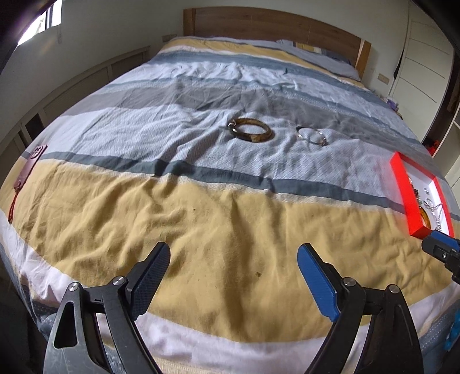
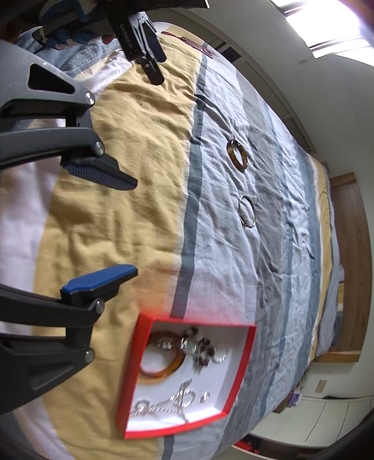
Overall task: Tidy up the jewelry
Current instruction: 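Grasp the amber bangle with the left tool while the right tool grasps the silver bangle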
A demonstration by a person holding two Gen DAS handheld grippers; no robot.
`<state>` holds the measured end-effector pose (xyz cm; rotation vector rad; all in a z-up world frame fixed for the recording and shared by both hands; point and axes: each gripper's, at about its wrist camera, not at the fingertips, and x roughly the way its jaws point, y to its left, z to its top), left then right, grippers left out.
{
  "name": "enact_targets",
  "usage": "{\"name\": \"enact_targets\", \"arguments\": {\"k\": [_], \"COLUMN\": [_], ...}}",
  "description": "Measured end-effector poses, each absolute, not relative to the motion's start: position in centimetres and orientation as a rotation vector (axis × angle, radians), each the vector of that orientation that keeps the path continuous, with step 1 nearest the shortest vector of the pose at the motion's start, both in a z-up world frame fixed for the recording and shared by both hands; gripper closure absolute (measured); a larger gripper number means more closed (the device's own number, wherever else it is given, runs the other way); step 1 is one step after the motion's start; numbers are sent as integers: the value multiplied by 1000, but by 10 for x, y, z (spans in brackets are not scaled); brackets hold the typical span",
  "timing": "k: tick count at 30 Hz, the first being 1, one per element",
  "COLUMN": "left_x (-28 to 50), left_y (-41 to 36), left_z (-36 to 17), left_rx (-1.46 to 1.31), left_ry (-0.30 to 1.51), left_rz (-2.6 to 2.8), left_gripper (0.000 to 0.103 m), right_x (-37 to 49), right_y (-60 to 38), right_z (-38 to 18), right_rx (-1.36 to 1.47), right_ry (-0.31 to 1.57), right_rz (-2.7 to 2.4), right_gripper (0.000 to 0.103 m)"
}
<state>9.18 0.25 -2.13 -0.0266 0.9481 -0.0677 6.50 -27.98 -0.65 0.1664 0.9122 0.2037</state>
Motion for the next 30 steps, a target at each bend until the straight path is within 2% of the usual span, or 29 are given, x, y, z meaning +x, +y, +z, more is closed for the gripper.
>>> {"name": "enact_targets", "arguments": {"k": [10, 18, 26, 30], "left_x": [171, 255, 319, 333], "left_y": [11, 13, 10, 5], "left_z": [-34, -35, -61, -76], "left_rx": [-83, -127, -108, -54], "left_ry": [970, 949, 996, 1001], "left_rz": [-67, -86, -86, -77], "left_gripper": [19, 31, 51, 51], "right_x": [149, 229, 304, 325], "right_y": [-264, -254, -241, -238], "right_z": [-16, -17, -37, -53], "right_rx": [149, 153, 166, 175], "right_ry": [906, 863, 866, 887], "right_rz": [270, 293, 298, 287], "right_gripper": [51, 51, 51, 52]}}
